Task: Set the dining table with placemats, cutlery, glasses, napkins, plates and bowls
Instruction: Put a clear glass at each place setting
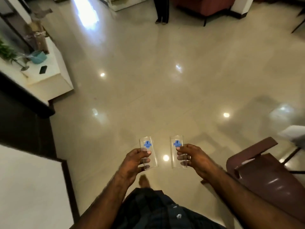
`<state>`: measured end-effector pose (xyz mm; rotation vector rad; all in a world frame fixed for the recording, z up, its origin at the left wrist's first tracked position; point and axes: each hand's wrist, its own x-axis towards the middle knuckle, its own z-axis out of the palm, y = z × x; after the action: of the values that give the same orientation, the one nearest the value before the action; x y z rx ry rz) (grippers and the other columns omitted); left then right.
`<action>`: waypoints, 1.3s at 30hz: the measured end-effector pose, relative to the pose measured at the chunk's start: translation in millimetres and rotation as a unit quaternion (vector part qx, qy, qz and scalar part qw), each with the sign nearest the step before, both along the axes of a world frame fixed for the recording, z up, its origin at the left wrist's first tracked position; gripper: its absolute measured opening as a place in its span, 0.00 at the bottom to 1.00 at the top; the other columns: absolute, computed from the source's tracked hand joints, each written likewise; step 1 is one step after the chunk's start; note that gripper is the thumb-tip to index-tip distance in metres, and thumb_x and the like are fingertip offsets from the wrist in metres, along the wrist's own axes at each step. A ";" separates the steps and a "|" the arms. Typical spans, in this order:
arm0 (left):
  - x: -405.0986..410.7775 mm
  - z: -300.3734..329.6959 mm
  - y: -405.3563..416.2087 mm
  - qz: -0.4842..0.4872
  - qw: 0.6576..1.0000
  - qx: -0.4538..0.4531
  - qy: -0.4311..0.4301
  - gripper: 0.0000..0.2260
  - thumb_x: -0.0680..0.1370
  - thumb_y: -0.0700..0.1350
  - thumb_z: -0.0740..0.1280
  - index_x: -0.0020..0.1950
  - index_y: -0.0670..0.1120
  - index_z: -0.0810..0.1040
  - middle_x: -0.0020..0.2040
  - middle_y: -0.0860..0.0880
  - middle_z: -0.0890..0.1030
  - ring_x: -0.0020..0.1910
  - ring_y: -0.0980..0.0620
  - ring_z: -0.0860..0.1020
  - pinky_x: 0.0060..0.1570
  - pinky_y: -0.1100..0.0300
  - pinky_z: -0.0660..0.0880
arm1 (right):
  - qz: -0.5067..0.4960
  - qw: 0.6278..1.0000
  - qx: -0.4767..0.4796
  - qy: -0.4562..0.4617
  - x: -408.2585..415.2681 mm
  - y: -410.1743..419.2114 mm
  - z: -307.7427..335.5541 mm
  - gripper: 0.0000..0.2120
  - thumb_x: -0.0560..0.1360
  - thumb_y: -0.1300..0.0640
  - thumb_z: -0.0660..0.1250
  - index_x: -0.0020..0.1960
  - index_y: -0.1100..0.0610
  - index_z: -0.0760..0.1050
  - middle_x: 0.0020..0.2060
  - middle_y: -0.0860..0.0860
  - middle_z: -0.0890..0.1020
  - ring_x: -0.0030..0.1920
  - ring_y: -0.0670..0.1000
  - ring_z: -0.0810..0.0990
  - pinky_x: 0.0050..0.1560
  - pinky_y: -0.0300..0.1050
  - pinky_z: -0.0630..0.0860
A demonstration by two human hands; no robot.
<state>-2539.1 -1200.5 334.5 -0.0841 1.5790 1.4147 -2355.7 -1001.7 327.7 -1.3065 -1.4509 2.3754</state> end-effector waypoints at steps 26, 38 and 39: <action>-73.2 49.9 748.2 -0.487 0.870 0.052 0.051 0.21 0.70 0.49 0.78 0.60 0.41 0.82 0.50 0.46 0.85 0.49 0.47 0.82 0.47 0.50 0.80 | -0.499 0.863 0.000 0.072 -1.0 501.7 24.1 0.28 0.65 0.43 0.81 0.57 0.58 0.83 0.49 0.56 0.85 0.48 0.55 0.83 0.54 0.57 0.77; 65.3 58.4 1026.7 -0.625 0.773 0.100 0.045 0.28 0.63 0.53 0.81 0.57 0.39 0.82 0.53 0.40 0.86 0.49 0.46 0.84 0.50 0.50 0.80 | -0.605 0.792 0.036 0.070 126.3 730.7 56.6 0.25 0.72 0.58 0.77 0.67 0.53 0.75 0.54 0.61 0.84 0.50 0.61 0.85 0.52 0.60 0.81; 80.5 55.4 1053.1 -0.647 0.754 0.105 0.053 0.29 0.63 0.53 0.81 0.58 0.39 0.82 0.55 0.38 0.85 0.50 0.47 0.84 0.51 0.51 0.79 | -0.622 0.779 0.035 0.071 137.8 743.9 53.3 0.27 0.71 0.59 0.78 0.68 0.52 0.74 0.55 0.62 0.84 0.51 0.62 0.85 0.53 0.60 0.81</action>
<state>-2458.6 -147.3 390.0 1.0553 1.0556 0.4277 -2217.9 -257.8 381.0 -1.3425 -0.3035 1.4042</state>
